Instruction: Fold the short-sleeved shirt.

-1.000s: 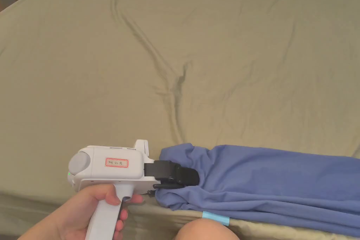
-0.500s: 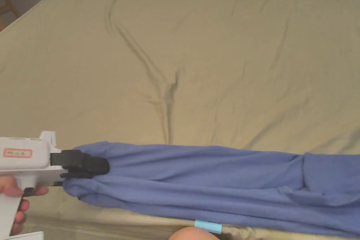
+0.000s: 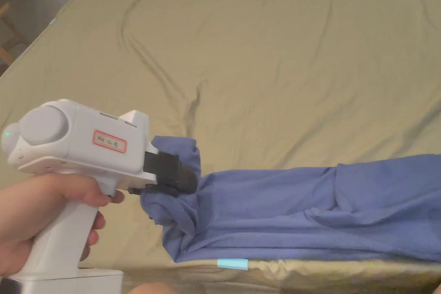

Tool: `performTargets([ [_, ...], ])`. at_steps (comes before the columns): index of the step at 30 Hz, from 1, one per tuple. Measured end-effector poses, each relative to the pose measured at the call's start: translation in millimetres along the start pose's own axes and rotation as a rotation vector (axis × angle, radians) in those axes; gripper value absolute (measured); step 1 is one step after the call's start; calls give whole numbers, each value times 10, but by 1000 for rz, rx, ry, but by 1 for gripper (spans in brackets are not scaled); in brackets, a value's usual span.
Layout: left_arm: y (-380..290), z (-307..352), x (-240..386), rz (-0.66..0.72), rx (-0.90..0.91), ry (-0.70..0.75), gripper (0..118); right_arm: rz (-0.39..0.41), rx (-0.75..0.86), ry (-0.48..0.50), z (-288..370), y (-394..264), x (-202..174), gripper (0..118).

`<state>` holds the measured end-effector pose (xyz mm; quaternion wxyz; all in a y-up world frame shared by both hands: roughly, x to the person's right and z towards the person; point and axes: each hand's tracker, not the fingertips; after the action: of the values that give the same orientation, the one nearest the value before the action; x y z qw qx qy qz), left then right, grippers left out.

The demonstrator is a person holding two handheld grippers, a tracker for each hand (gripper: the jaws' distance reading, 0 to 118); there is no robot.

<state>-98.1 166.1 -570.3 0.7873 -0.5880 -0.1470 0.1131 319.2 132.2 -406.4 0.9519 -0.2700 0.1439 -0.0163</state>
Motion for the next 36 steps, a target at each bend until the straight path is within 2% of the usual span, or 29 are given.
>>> performTargets([
  [3, -6, -588, 292, 8, -64, 22, 8, -1, 17, -1, 65, 1, 147, 1],
  [5, -22, -936, 411, -9, -106, 32, 8, 14, 33, -50, 140, 14, 275, 1],
  [6, -26, -1096, 471, -37, -122, 57, 15, 10, 47, -83, 201, 32, 357, 1],
  [7, -30, -1192, 508, -36, -121, 61, 33, 9, 54, -96, 254, 45, 428, 1],
  [9, -35, -1236, 612, -24, -88, -25, 94, 1, 64, -124, 360, 41, 588, 1],
  [10, -39, -1157, 695, -27, -46, -84, 106, -2, 62, -134, 385, 28, 653, 1],
  [11, -16, -1017, 793, -50, -32, -170, 107, -7, 55, -152, 397, 6, 722, 1],
  [12, -28, -848, 869, -88, 34, -211, 104, -15, 46, -171, 396, -21, 777, 1],
  [13, -44, -704, 904, -74, 117, -195, 102, -24, 38, -181, 381, -44, 813, 1],
  [14, -62, -550, 941, -63, 186, -147, 94, -36, 29, -190, 370, -61, 851, 1],
  [15, -99, -389, 949, -75, 257, -98, 68, -40, 29, -192, 362, -73, 872, 1],
  [16, -155, -275, 951, -92, 309, -88, 35, -41, 31, -192, 363, -80, 878, 1],
  [17, -224, -207, 918, -105, 359, -64, 6, -42, 32, -191, 356, -86, 855, 1],
  [18, -289, -214, 873, -87, 367, 3, 0, -39, 34, -182, 355, -85, 844, 1],
  [20, -355, -446, 745, -48, 327, 143, 0, -24, 28, -163, 339, -85, 819, 1],
  [22, -438, -788, 689, -157, 194, 260, 0, -4, 20, -152, 312, -73, 749, 1],
  [24, -543, -1076, 669, -158, 158, 326, 0, 3, 23, -146, 331, -60, 704, 1],
  [28, -671, -1272, 825, -113, 170, 207, 0, 17, 26, -148, 385, -47, 666, 1],
  [32, -672, -1403, 1177, -240, 162, 175, 0, 13, 3, -173, 411, -68, 674, 1],
  [36, -665, -1482, 1380, -239, 146, 64, 0, 11, -18, -173, 372, -80, 613, 1],
])
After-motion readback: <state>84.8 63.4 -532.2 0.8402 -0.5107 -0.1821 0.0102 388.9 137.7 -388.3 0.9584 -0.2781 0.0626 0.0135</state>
